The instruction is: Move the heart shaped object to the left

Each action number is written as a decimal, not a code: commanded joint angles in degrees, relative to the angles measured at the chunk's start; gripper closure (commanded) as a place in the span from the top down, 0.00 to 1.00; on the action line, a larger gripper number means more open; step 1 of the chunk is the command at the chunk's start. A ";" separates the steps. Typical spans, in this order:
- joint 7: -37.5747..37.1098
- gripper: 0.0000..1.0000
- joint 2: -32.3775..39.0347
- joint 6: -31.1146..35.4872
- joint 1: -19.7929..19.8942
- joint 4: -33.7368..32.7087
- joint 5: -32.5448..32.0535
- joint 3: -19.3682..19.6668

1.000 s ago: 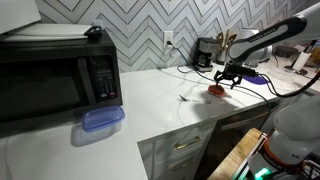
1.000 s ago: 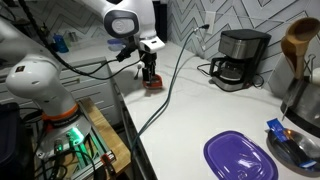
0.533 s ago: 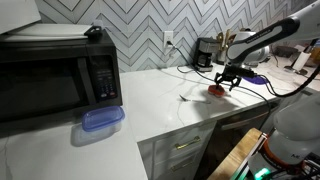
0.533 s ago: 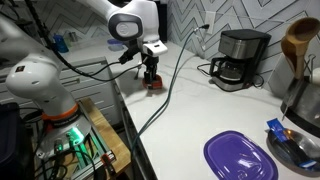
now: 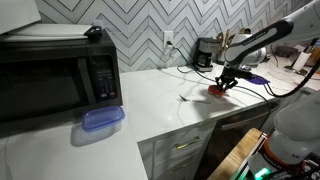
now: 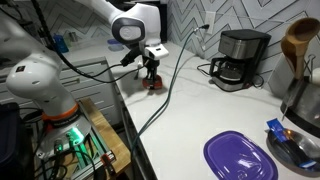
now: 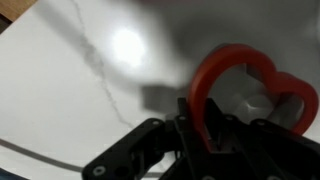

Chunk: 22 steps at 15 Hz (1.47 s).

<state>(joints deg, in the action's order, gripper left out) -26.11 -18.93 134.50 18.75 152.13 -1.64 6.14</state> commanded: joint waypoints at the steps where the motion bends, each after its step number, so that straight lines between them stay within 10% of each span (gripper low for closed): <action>1: 0.16 0.00 1.48 1.65 -0.61 -0.21 0.20 0.47; 22: 13.86 0.03 -21.10 -12.75 -12.63 0.60 1.74 -5.97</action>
<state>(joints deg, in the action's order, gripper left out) -15.32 -36.50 123.07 9.21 151.21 -0.92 1.69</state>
